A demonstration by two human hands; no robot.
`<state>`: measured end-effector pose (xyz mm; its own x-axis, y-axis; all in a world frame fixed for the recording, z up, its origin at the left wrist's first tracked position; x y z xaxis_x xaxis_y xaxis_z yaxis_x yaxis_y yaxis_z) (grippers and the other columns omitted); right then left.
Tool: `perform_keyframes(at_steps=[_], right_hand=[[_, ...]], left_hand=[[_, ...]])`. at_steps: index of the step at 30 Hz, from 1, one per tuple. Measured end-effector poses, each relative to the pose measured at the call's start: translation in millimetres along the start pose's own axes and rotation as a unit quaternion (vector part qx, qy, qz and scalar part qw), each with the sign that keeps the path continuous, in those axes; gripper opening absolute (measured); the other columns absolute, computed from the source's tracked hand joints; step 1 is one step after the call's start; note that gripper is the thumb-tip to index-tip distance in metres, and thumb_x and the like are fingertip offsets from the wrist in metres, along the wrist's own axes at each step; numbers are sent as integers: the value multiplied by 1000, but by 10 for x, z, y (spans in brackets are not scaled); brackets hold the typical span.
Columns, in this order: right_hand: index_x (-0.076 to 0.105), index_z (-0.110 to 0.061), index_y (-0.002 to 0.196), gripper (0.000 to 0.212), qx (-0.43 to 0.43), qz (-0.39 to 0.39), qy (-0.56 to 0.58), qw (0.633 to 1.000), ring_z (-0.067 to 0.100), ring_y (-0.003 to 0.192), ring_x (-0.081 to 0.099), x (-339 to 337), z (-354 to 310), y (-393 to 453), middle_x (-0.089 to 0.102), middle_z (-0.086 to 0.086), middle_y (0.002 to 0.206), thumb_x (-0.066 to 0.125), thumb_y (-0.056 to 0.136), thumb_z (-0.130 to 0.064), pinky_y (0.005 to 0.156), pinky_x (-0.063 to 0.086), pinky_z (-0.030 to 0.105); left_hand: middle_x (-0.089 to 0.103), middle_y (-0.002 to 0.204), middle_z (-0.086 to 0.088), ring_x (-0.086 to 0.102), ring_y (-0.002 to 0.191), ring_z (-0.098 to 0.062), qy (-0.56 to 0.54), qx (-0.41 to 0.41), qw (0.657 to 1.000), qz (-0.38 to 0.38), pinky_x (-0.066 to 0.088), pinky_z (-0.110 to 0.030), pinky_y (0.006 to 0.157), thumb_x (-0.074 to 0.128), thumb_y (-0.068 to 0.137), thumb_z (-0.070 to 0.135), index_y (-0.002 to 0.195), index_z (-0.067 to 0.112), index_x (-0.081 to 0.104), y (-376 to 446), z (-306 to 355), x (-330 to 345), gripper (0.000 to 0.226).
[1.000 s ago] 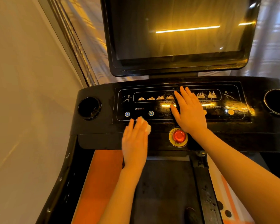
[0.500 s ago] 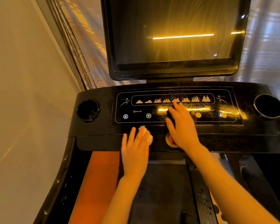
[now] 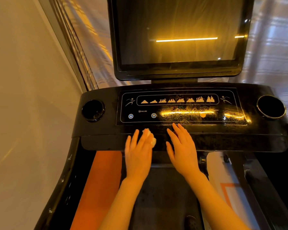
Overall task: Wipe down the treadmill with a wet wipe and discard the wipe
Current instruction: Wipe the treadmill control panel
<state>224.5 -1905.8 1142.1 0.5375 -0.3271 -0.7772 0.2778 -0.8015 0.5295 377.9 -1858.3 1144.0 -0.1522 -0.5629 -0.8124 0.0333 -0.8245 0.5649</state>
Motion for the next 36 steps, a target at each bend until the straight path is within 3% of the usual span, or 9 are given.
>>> perform_keyframes(at_steps=[3,5,11,13,17,21,27,32,36], right_hand=[[55,-9,138,48,-6,6,-11,1000,27,142,33,-2,-5,-7,46,12,149,41,99,-35,115,28,40],[54,-10,138,48,-6,6,-12,1000,26,143,33,-3,-5,-7,46,12,149,41,99,-35,115,28,40],[55,-10,139,51,1,1,-10,1000,29,142,35,-4,-7,-11,46,11,149,38,99,-37,114,26,39],[57,-9,136,51,16,7,0,1000,32,141,37,-20,-48,3,48,13,148,38,98,-36,116,25,43],[64,-9,125,46,36,36,-41,998,36,138,40,-55,-236,92,55,16,140,39,94,-32,122,3,45],[64,-6,126,35,-17,16,-24,999,37,139,39,74,-491,221,51,18,143,63,93,-19,117,20,49],[59,-5,133,45,-86,-46,-34,995,36,141,37,341,-846,542,48,18,147,67,91,-19,116,24,47],[55,-6,138,48,-92,-75,-45,992,35,142,36,564,-1104,791,46,18,148,62,94,-25,117,22,46],[52,-7,141,50,-103,-65,-72,990,34,144,34,635,-1107,755,43,18,150,56,96,-29,118,27,48]], left_hand=[[50,145,-6,42,136,-35,1,58,998,-19,32,-48,111,73,79,12,139,13,53,-10,59,11,63],[49,146,-4,41,138,-35,22,33,999,-33,31,-49,112,72,80,12,139,15,53,-47,-118,-38,62],[45,150,-2,30,143,-34,24,-216,975,-47,22,-55,116,53,96,18,141,20,51,-251,-961,-195,45],[46,150,-4,30,144,-34,20,-245,968,-43,20,-53,117,55,96,16,142,18,49,-231,-994,-197,47],[45,150,-2,34,142,-33,13,-144,988,-53,21,-49,115,61,86,12,140,19,51,-105,-598,-100,55],[47,149,-3,36,141,-35,22,-69,996,-61,24,-50,113,65,82,10,140,18,52,-94,-593,-88,60],[34,157,1,17,149,-32,21,-317,947,-59,14,-48,119,46,102,20,142,24,49,-253,-1394,-296,40],[30,158,-10,20,148,-29,52,-209,973,-87,15,-38,120,56,97,12,148,12,38,-143,-1253,-158,55],[48,146,-14,42,138,-30,37,-124,986,-101,26,-39,112,73,81,6,137,7,53,-233,-1223,-70,60]])
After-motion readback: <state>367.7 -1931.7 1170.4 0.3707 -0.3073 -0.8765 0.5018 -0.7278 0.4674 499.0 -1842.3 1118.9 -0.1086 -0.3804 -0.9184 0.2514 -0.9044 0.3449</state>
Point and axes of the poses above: each hand's wrist, its own y-axis towards the middle knuckle, its own x-axis out of the palm, z = x × y, the point moved 4 cm from there along y, towards the middle knuckle
